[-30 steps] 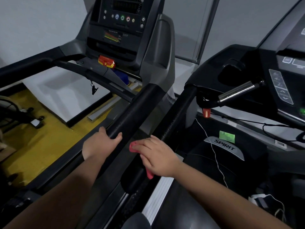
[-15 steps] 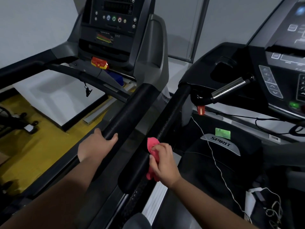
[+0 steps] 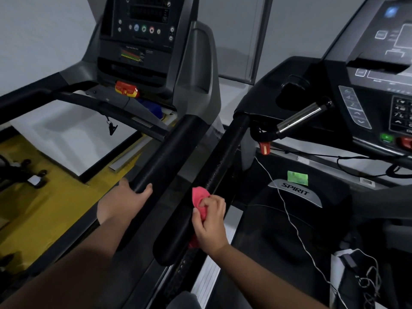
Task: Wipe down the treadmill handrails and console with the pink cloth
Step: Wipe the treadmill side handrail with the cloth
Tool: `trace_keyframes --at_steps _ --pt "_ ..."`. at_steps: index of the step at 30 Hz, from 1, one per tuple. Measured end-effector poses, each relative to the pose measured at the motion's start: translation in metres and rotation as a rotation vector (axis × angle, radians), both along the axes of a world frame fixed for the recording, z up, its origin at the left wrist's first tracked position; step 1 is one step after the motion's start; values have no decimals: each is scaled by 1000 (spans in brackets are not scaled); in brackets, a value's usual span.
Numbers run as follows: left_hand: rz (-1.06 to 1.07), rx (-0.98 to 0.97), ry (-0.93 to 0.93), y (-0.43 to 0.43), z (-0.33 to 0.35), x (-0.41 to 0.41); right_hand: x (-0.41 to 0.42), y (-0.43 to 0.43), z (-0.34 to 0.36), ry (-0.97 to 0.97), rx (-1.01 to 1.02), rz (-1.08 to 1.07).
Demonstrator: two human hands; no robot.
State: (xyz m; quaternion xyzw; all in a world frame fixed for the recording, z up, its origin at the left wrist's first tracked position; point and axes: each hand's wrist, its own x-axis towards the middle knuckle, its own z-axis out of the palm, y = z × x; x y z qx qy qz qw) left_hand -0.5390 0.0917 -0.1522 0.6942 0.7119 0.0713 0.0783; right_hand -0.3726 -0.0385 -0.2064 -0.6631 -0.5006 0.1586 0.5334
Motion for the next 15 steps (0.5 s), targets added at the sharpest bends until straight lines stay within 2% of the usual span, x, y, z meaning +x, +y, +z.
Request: trace_keyframes --at_steps 3,5,9,12,15 --pt "3 10 -21 0 -1 -1 -1 4 -1 95 34 -41" --pt "5 8 -23 0 -1 -1 -4 5 -1 252 9 -76" --pt "0 17 -11 0 -1 0 -9 8 12 715 -44 -201" --pt "11 14 7 0 -2 0 -13 19 6 1004 -239 -291" --pt "13 14 3 0 -3 0 -13 22 12 1332 -375 -259"
